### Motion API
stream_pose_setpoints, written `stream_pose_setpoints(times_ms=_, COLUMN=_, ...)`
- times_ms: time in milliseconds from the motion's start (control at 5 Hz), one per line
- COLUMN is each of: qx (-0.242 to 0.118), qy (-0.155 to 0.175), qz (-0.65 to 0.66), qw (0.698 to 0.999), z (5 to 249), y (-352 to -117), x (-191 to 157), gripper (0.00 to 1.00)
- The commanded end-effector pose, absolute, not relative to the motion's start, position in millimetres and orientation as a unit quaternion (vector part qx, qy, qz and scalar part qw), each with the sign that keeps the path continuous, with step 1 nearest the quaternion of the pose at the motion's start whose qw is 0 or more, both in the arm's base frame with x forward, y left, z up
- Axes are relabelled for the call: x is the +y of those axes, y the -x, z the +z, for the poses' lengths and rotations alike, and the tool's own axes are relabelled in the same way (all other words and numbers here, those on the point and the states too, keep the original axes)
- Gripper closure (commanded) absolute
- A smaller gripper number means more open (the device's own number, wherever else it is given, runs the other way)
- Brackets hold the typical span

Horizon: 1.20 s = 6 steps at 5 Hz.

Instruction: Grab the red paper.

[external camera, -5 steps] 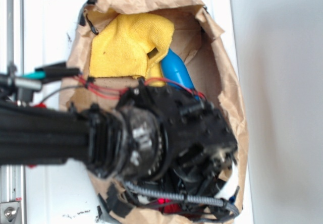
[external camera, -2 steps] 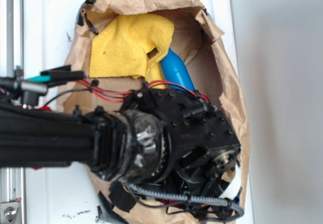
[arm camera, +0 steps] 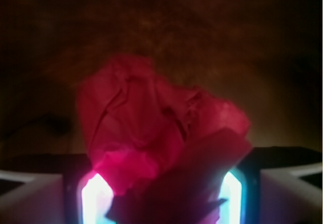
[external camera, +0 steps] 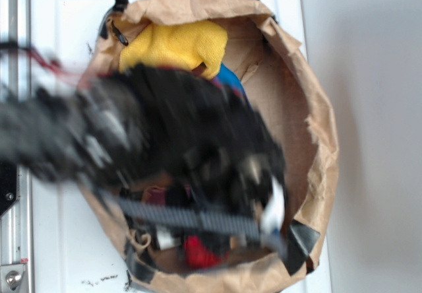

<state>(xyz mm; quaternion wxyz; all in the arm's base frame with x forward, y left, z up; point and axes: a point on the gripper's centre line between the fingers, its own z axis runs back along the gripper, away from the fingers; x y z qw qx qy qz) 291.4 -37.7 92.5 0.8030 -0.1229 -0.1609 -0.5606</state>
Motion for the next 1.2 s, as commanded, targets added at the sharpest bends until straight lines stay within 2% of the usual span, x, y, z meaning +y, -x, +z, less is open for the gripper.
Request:
stream_pose_setpoints(times_ms=0, qx=-0.128, qy=-0.060, qz=-0.367, qw=0.919, z=183, y=-282, x=17, gripper=1.00)
stream_pose_setpoints(times_ms=200, qx=-0.101, qy=-0.081, qz=-0.253, qw=0.959, z=196, y=-283, x=19, gripper=1.00)
stream_pose_setpoints(times_ms=400, qx=-0.069, qy=-0.068, qz=-0.131, qw=0.987, z=214, y=-275, x=19, gripper=1.00)
stream_pose_setpoints(times_ms=600, qx=-0.028, qy=-0.044, qz=-0.006, qw=0.999, z=222, y=-274, x=20, gripper=1.00)
stream_pose_setpoints(times_ms=800, qx=-0.051, qy=-0.023, qz=0.007, qw=0.998, z=226, y=-267, x=17, gripper=1.00)
stream_pose_setpoints(times_ms=1000, qx=-0.102, qy=-0.045, qz=-0.029, qw=0.993, z=219, y=-263, x=8, gripper=1.00)
